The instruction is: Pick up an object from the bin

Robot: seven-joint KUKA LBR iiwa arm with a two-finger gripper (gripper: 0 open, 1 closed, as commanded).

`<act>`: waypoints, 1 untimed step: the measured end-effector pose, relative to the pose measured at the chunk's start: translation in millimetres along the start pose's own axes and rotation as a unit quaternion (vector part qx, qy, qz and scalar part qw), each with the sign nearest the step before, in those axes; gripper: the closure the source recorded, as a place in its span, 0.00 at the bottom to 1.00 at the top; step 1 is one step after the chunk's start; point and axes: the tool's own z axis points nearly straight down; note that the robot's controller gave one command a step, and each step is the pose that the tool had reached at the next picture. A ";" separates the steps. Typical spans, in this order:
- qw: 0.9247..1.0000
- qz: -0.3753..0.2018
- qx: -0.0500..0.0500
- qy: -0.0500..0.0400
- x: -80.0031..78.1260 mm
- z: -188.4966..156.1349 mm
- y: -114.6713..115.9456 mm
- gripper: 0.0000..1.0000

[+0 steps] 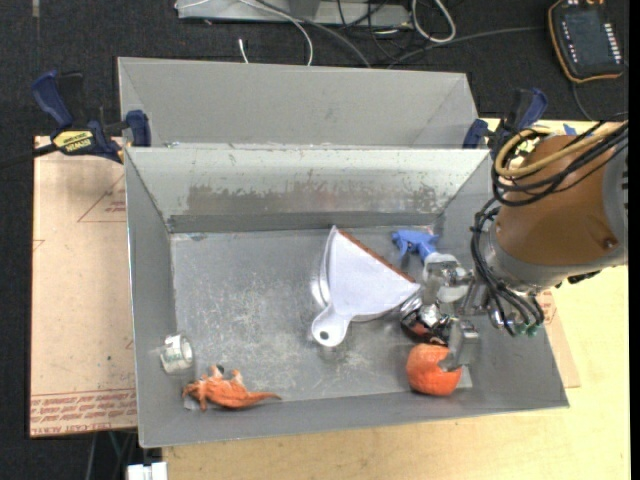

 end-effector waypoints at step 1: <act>1.000 -0.002 0.001 -0.004 -1.8 -4.4 0.5 0.00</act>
Offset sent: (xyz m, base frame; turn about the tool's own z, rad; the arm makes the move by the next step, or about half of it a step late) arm 0.0850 -0.0424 -0.1017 -0.2693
